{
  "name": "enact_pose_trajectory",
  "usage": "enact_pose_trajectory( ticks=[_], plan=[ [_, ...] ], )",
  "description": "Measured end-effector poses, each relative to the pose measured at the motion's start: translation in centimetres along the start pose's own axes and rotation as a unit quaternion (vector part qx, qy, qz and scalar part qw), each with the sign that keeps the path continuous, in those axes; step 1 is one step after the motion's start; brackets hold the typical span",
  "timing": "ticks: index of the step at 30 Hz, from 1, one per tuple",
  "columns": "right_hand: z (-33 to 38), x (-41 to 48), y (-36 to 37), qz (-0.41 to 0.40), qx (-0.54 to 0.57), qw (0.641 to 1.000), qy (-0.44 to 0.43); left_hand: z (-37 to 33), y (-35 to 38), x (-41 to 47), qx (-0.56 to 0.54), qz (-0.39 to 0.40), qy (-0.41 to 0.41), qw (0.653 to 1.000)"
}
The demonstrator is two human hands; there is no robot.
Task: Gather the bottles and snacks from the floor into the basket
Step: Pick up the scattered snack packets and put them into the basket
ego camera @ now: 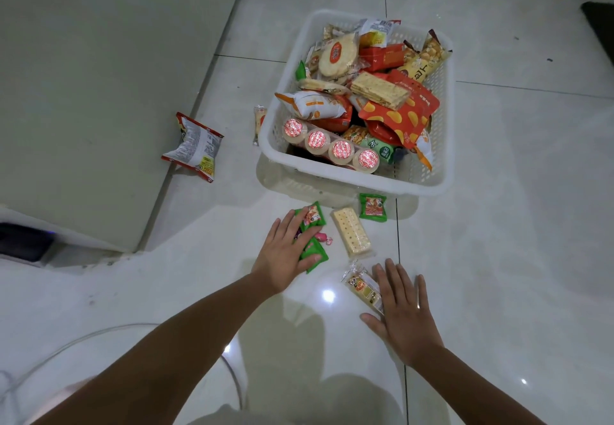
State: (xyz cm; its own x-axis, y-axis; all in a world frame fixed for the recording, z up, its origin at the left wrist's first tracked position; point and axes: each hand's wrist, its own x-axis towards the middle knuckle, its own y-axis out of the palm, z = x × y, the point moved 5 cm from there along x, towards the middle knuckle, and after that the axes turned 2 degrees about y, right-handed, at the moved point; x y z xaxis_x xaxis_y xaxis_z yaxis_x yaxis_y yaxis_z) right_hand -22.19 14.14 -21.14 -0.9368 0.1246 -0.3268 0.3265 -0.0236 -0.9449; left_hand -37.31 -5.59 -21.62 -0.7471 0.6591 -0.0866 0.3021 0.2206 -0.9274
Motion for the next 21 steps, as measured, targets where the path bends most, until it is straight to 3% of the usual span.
enact_pose_trajectory(
  ticks=[4, 10, 14, 17, 21],
  plan=[
    [0.1, 0.0, -0.2, 0.001, 0.003, 1.0, 0.0, 0.1, 0.5, -1.9, 0.021, 0.005, -0.001, 1.0],
    [0.2, -0.1, -0.3, 0.003, 0.005, 1.0, 0.002, -0.6, 0.0, -4.0, -0.006, -0.064, -0.027, 0.998],
    [0.2, 0.0, -0.1, 0.002, 0.003, 1.0, -0.004, -1.6, -0.5, -3.3, -0.028, -0.018, -0.066, 0.997],
    [0.1, 0.1, 0.0, 0.003, 0.005, 1.0, -0.003, -2.5, 0.1, -2.7, 0.025, 0.006, -0.044, 0.999],
    [0.2, 0.0, 0.1, 0.004, 0.016, 1.0, 0.003, -1.8, 0.4, -2.8, 0.061, -0.072, -0.031, 0.995]
  ],
)
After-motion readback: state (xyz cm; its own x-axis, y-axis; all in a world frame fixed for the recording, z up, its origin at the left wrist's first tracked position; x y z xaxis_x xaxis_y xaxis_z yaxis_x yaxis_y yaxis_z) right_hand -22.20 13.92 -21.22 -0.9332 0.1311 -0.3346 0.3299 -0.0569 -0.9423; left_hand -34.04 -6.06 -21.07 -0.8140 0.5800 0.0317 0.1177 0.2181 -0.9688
